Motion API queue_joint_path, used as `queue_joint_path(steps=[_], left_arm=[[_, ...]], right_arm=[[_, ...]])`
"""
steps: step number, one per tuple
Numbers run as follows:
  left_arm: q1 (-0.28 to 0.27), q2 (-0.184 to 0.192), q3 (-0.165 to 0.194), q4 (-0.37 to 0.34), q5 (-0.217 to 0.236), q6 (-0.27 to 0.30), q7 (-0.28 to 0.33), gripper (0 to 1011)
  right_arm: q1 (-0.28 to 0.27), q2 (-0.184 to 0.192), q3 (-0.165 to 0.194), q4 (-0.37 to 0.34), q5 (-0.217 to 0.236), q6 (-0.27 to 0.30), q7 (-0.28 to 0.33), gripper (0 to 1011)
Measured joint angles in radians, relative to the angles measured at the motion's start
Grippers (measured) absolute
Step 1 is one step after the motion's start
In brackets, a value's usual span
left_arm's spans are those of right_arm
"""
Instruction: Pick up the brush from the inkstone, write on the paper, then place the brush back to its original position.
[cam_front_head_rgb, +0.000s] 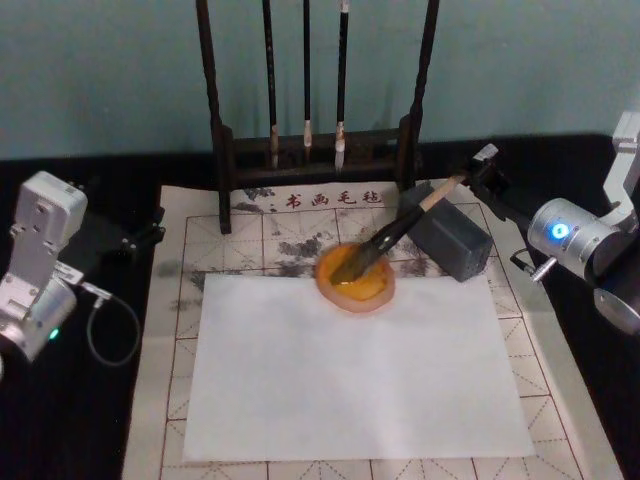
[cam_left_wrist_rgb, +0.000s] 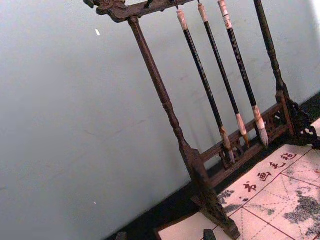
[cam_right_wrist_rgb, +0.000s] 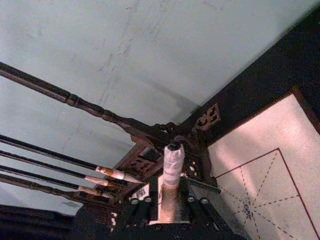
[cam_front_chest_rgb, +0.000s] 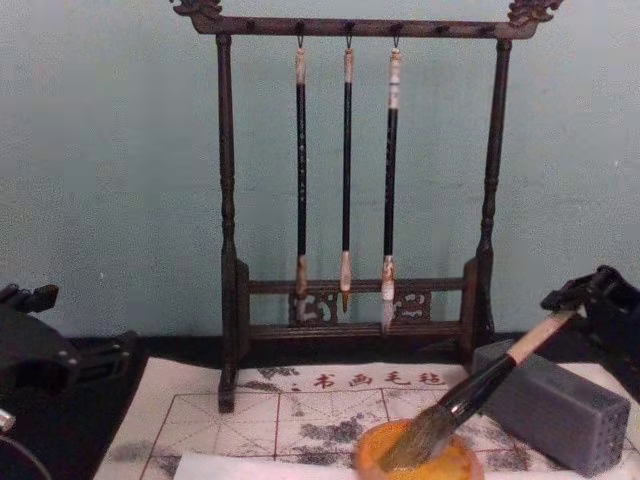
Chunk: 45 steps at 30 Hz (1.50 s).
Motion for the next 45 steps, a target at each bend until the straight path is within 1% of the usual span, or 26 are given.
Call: queue_joint_path(steps=[2, 3, 4, 17, 28, 33, 37, 38, 44, 45], left_arm=[[0.000, 0.000, 0.000, 0.000, 0.000, 0.000, 0.000, 1001], [0.000, 0.000, 0.000, 0.000, 0.000, 0.000, 0.000, 1001], [0.000, 0.000, 0.000, 0.000, 0.000, 0.000, 0.000, 1001], [0.000, 0.000, 0.000, 0.000, 0.000, 0.000, 0.000, 1001], [0.000, 0.000, 0.000, 0.000, 0.000, 0.000, 0.000, 1001], [0.000, 0.000, 0.000, 0.000, 0.000, 0.000, 0.000, 1001], [0.000, 0.000, 0.000, 0.000, 0.000, 0.000, 0.000, 1001], [0.000, 0.000, 0.000, 0.000, 0.000, 0.000, 0.000, 1001], [0.000, 0.000, 0.000, 0.000, 0.000, 0.000, 0.000, 1001], [0.000, 0.000, 0.000, 0.000, 0.000, 0.000, 0.000, 1001]], right_arm=[[0.000, 0.000, 0.000, 0.000, 0.000, 0.000, 0.000, 238], [0.000, 0.000, 0.000, 0.000, 0.000, 0.000, 0.000, 189], [0.000, 0.000, 0.000, 0.000, 0.000, 0.000, 0.000, 185], [0.000, 0.001, -0.003, 0.000, 0.002, -0.003, 0.001, 185], [0.012, 0.012, -0.021, -0.015, 0.031, -0.034, 0.011, 185], [0.016, 0.024, -0.032, -0.030, 0.043, -0.039, 0.018, 185], [0.017, 0.043, -0.050, -0.057, 0.040, -0.051, 0.033, 185], [0.017, 0.043, -0.050, -0.057, 0.040, -0.051, 0.033, 185], [0.008, 0.083, -0.082, -0.106, -0.001, -0.094, 0.068, 185], [0.008, 0.083, -0.082, -0.106, -0.001, -0.094, 0.068, 185]])
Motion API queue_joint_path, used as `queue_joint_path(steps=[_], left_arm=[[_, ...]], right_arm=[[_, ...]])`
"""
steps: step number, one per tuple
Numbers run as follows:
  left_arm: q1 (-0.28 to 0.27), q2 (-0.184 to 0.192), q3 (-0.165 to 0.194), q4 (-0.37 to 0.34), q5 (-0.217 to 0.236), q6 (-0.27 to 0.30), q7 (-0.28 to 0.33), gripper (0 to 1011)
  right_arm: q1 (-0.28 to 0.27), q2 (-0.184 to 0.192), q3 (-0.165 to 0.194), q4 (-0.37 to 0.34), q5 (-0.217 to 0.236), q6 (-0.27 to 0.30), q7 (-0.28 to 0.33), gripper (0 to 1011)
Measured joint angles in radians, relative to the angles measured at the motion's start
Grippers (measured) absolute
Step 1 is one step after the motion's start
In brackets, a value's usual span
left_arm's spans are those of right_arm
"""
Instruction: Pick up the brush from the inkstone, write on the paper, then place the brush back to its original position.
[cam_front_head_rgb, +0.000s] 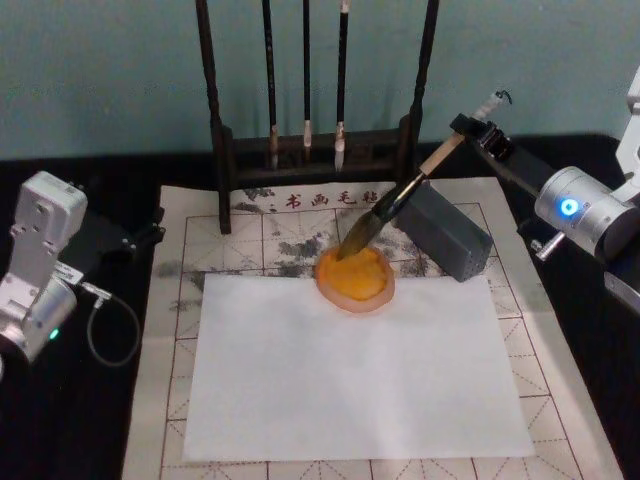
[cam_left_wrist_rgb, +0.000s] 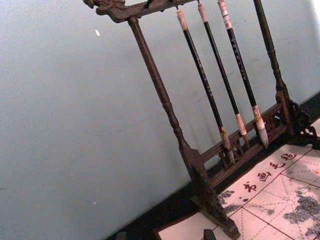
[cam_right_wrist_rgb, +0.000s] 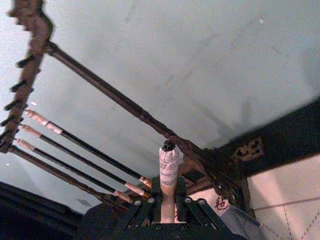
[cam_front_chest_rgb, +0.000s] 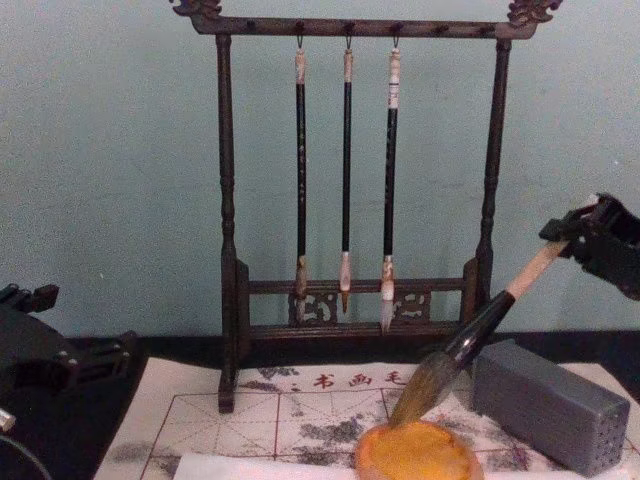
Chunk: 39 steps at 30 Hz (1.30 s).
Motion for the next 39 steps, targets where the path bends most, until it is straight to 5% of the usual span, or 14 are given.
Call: queue_joint_path(steps=[15, 26, 39], left_arm=[[0.000, 0.000, 0.000, 0.000, 0.000, 0.000, 0.000, 1001], [0.000, 0.000, 0.000, 0.000, 0.000, 0.000, 0.000, 1001], [0.000, 0.000, 0.000, 0.000, 0.000, 0.000, 0.000, 1001]], right_arm=[[-0.021, 0.090, -0.084, -0.088, -0.130, -0.137, 0.099, 185], [-0.027, 0.097, -0.095, -0.113, -0.230, -0.213, 0.142, 185], [-0.038, 0.100, -0.100, -0.132, -0.310, -0.233, 0.193, 185]])
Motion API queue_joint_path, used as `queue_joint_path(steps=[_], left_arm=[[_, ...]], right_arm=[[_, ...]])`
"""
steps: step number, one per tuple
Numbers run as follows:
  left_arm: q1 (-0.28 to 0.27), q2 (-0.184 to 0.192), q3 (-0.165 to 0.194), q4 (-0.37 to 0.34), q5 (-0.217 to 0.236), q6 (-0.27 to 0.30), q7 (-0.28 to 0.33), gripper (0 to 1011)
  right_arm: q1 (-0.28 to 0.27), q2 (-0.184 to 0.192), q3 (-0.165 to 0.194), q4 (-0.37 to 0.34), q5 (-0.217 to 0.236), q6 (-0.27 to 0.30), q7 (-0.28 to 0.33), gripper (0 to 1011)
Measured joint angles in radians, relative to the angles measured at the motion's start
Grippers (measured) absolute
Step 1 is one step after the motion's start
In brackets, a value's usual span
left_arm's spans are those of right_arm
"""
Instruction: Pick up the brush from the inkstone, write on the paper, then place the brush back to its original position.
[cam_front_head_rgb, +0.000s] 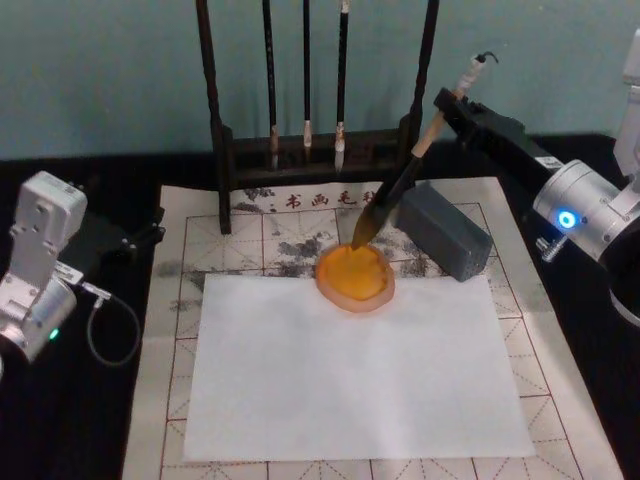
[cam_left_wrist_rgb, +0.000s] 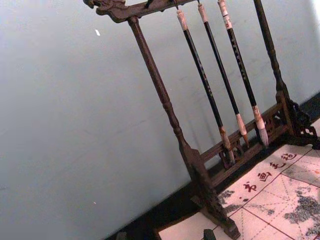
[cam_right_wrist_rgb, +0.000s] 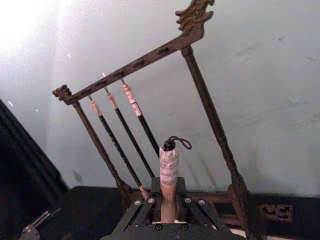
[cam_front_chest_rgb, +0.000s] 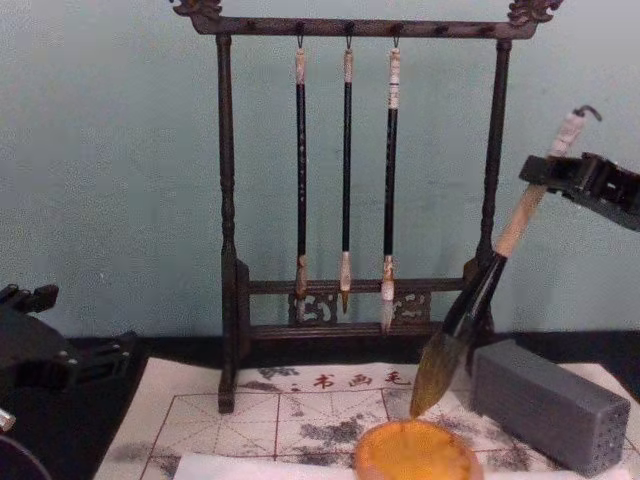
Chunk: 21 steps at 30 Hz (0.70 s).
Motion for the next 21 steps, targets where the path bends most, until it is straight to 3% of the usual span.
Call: queue_joint_path(steps=[21], left_arm=[[0.000, 0.000, 0.000, 0.000, 0.000, 0.000, 0.000, 1001]], right_arm=[[-0.023, 0.000, 0.000, -0.025, -0.118, -0.030, 0.052, 185]])
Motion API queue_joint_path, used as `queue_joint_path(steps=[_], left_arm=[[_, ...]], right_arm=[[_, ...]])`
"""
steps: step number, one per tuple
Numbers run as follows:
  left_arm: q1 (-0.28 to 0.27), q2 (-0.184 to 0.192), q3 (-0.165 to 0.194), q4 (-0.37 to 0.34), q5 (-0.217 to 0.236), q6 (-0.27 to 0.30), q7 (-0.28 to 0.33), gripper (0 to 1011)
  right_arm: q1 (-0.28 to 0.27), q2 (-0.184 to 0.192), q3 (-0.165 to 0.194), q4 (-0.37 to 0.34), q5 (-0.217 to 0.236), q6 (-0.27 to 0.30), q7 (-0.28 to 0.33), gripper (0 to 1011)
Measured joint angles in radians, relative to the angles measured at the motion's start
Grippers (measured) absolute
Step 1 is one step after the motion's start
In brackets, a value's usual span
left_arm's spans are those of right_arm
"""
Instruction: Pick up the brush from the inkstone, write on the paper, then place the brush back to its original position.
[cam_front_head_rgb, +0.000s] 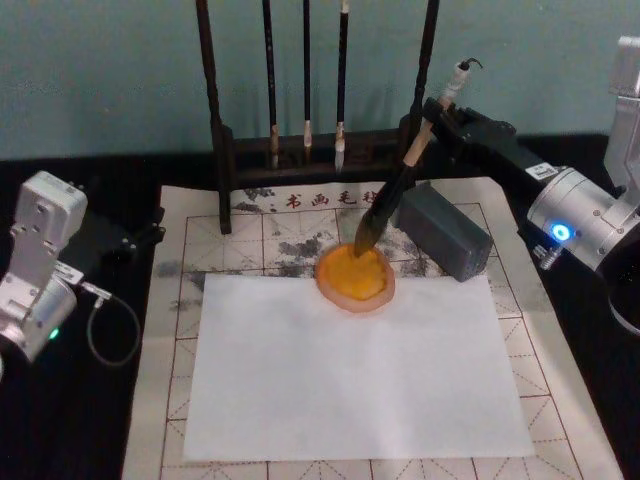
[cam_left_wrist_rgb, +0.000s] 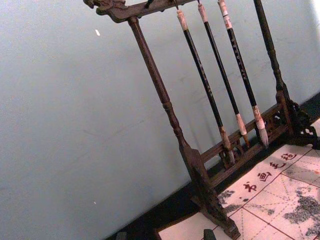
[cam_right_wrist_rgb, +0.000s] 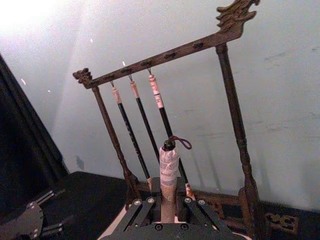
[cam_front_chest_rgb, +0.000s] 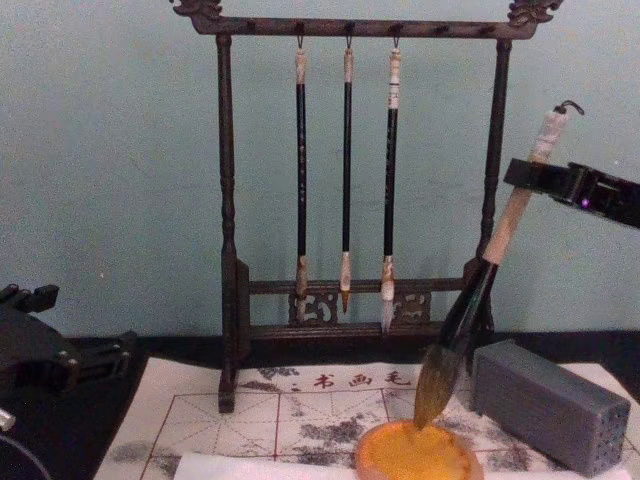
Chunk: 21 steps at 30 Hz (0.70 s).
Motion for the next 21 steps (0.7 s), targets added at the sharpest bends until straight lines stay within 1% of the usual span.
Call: queue_joint_path(steps=[10, 17, 21], left_arm=[[0.000, 0.000, 0.000, 0.000, 0.000, 0.000, 0.000, 1001], [0.000, 0.000, 0.000, 0.000, 0.000, 0.000, 0.000, 1001], [0.000, 0.000, 0.000, 0.000, 0.000, 0.000, 0.000, 1001]], right_arm=[[-0.006, -0.005, 0.003, -0.003, -0.048, -0.016, 0.028, 185], [-0.002, 0.001, -0.003, -0.002, -0.101, -0.036, 0.067, 184], [0.000, 0.005, -0.007, -0.002, -0.124, -0.038, 0.087, 185]])
